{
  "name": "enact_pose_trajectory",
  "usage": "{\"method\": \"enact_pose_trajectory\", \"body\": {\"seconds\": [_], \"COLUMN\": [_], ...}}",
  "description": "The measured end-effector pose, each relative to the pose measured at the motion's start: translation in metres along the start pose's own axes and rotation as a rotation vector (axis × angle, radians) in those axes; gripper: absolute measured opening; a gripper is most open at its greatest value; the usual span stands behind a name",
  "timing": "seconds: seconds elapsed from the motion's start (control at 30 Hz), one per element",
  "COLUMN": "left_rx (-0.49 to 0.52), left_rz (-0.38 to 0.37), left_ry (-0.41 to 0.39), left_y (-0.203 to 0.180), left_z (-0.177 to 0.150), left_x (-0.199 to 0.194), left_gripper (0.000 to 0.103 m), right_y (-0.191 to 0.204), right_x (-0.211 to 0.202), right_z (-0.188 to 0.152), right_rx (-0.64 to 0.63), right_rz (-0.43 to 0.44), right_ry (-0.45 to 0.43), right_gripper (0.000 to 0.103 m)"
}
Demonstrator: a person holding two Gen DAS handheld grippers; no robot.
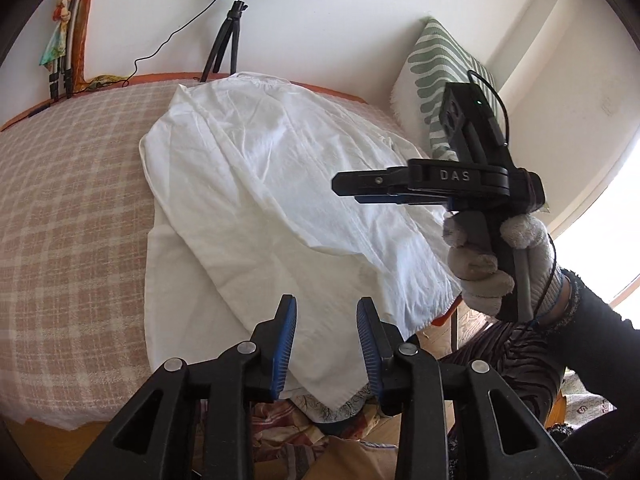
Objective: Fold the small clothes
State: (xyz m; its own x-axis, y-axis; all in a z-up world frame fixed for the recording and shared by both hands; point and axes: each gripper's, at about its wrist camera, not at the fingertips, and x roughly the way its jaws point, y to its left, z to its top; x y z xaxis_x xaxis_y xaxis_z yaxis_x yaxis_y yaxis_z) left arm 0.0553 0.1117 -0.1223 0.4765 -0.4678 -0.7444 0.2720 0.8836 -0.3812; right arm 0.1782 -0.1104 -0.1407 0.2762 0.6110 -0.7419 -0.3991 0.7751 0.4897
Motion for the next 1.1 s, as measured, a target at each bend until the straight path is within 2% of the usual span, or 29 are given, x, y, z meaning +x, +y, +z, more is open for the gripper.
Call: {"method": "enact_pose_trajectory", "body": {"seconds": [0.1, 0.17, 0.3, 0.37, 0.5, 0.57, 0.6, 0.63, 0.73, 0.83, 0.9, 0.93, 1.03, 1.07, 1.1], "left_rx": [-0.143, -0.180, -0.263, -0.258, -0.235, -0.248, -0.248, -0.246, -0.230, -0.243, -0.233, -0.227, -0.213, -0.217, -0.219], "left_rz": [0.067, 0.092, 0.031, 0.015, 0.018, 0.012, 0.010, 0.008, 0.017, 0.026, 0.059, 0.071, 0.103, 0.115, 0.119], "left_ry": [0.035, 0.064, 0.123, 0.129, 0.128, 0.121, 0.114, 0.105, 0.072, 0.037, 0.023, 0.028, 0.069, 0.069, 0.067], "left_y": [0.044, 0.062, 0.078, 0.076, 0.071, 0.072, 0.071, 0.071, 0.071, 0.076, 0.078, 0.079, 0.081, 0.082, 0.083], "left_z": [0.009, 0.013, 0.017, 0.017, 0.021, 0.023, 0.024, 0.024, 0.027, 0.031, 0.031, 0.029, 0.020, 0.016, 0.013], "left_x": [0.019, 0.033, 0.060, 0.068, 0.079, 0.079, 0.076, 0.071, 0.053, 0.033, 0.026, 0.026, 0.038, 0.039, 0.038], "left_gripper": [0.031, 0.031, 0.031, 0.029, 0.000, 0.000, 0.000, 0.000, 0.000, 0.000, 0.000, 0.000, 0.000, 0.004, 0.017], "right_y": [-0.006, -0.007, -0.004, -0.002, 0.000, 0.001, 0.000, -0.002, -0.007, 0.001, 0.004, 0.005, -0.002, -0.005, -0.006], "right_x": [-0.001, 0.000, 0.007, 0.011, 0.025, 0.030, 0.034, 0.038, 0.045, 0.041, 0.038, 0.037, 0.041, 0.043, 0.045], "right_z": [-0.006, -0.010, -0.018, -0.023, -0.034, -0.036, -0.036, -0.036, -0.035, -0.032, -0.033, -0.033, -0.041, -0.043, -0.046], "right_rx": [0.014, 0.014, -0.016, -0.033, -0.061, -0.060, -0.047, -0.018, 0.116, 0.166, 0.191, 0.185, 0.155, 0.150, 0.132], "right_rz": [0.019, 0.020, 0.008, 0.017, 0.008, 0.020, 0.040, 0.081, 0.234, 0.352, 0.417, 0.410, 0.269, 0.227, 0.178], "right_ry": [0.019, 0.036, 0.081, 0.114, 0.183, 0.201, 0.220, 0.244, 0.270, 0.261, 0.252, 0.249, 0.255, 0.263, 0.267], "right_gripper": [0.077, 0.077, 0.077, 0.077, 0.076, 0.055, 0.027, 0.006, 0.003, 0.003, 0.002, 0.002, 0.002, 0.002, 0.002]}}
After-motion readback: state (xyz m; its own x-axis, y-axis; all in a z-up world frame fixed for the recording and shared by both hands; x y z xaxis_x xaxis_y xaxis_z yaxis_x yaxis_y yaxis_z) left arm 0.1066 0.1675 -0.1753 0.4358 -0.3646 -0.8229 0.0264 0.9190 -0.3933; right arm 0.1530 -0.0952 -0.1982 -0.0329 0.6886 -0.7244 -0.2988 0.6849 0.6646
